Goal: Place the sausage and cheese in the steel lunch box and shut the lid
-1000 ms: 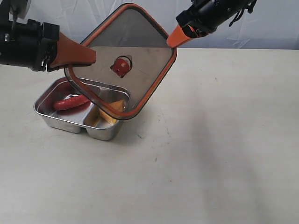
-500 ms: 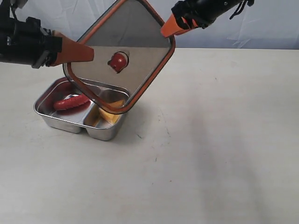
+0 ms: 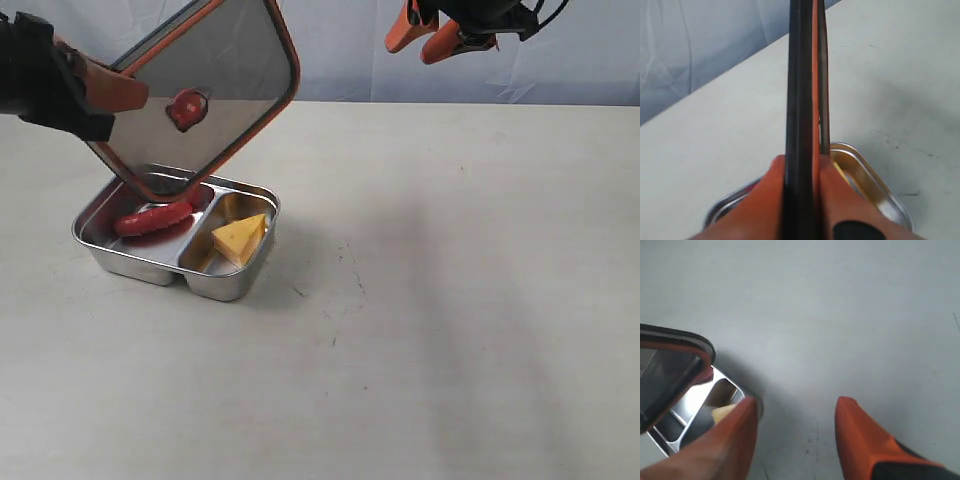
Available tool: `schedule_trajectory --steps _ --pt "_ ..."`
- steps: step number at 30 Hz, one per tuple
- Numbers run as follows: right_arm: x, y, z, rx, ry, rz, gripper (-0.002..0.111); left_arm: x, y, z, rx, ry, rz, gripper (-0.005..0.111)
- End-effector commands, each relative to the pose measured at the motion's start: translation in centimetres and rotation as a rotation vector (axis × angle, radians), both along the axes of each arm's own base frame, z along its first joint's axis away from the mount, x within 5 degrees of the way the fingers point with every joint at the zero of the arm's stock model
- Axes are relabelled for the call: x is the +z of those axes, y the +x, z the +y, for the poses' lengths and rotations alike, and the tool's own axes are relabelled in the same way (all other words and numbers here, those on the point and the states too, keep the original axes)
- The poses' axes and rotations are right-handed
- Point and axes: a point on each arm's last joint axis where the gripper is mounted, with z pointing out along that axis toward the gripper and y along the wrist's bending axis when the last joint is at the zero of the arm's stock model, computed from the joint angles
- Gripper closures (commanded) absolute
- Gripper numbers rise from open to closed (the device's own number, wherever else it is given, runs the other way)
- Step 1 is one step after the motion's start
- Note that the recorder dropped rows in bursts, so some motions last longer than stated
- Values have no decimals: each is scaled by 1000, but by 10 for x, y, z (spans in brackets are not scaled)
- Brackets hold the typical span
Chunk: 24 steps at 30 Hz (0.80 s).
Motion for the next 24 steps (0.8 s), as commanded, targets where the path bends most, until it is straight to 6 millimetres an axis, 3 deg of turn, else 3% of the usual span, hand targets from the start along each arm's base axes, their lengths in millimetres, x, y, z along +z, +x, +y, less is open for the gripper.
schedule_trajectory --steps 1,6,12,16,24 --pt "6 -3 0 0 25 3 61 14 -7 -2 -66 106 -149 106" --pt "13 -7 9 2 172 70 61 18 -12 -14 -136 286 -269 107" --pt "28 -15 24 13 436 193 61 24 -13 -18 -66 484 -423 107" --pt "33 -17 28 10 526 251 61 32 -14 -18 -1 524 -500 107" --pt "45 -19 33 -2 682 321 61 34 -18 -28 -52 573 -554 107"
